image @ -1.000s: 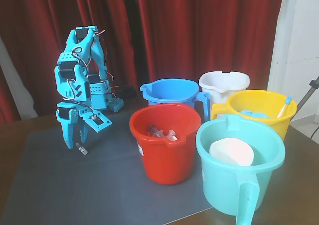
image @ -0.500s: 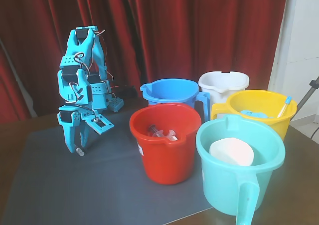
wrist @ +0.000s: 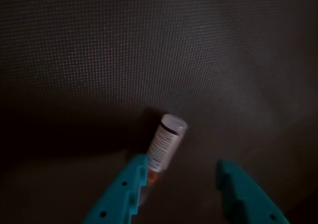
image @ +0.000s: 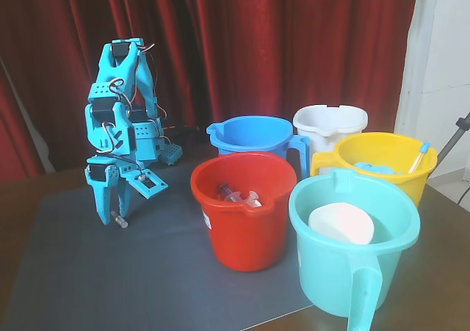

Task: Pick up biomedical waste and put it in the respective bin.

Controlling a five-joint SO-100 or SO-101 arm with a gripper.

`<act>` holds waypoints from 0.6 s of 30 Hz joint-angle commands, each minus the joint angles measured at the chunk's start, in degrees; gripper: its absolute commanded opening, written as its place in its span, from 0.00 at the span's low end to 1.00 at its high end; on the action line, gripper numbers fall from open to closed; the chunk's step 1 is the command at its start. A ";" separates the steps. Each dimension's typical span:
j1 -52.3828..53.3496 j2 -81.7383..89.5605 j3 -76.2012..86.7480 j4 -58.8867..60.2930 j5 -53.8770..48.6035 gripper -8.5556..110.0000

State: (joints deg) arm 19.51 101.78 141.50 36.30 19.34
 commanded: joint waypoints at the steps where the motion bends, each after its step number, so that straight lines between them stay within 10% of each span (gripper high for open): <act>1: 0.44 1.58 0.70 -2.72 -0.44 0.19; 18: 0.44 1.67 1.41 -2.72 0.26 0.11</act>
State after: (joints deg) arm 19.51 101.78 143.09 34.19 19.34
